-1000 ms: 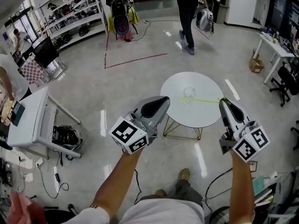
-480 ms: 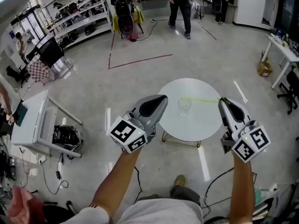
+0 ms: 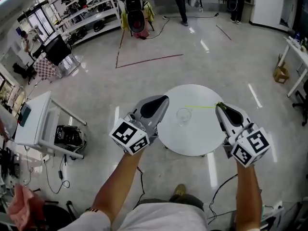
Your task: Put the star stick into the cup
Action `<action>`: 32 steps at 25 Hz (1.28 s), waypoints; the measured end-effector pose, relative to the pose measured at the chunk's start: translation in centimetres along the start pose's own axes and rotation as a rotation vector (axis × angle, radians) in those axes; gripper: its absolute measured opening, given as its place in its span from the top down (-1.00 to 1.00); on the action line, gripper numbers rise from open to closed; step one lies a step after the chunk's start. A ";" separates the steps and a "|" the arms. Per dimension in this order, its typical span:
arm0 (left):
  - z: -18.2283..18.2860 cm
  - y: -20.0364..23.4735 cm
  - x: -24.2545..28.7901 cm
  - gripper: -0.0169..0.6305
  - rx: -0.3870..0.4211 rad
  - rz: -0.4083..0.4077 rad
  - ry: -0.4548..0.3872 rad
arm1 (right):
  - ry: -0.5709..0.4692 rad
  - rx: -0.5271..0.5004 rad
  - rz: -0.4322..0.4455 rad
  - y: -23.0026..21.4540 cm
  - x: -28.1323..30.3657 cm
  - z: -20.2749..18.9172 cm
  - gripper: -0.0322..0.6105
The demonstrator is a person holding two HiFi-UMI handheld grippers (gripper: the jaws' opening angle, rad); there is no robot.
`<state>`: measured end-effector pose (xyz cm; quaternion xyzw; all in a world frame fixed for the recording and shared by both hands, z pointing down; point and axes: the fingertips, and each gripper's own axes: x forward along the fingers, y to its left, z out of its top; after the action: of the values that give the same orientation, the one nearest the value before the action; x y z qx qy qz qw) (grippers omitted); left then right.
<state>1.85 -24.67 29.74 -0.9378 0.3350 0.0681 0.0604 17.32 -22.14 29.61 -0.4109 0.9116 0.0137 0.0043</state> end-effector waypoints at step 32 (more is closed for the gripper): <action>-6.5 5.4 3.5 0.90 -0.028 -0.025 0.065 | 0.390 0.077 0.058 -1.8 11.2 -13.7 0.82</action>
<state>1.68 -32.05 35.19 -0.9445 0.3238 0.0417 0.0374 11.24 -32.10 43.05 -0.3790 0.9064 -0.1008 -0.1571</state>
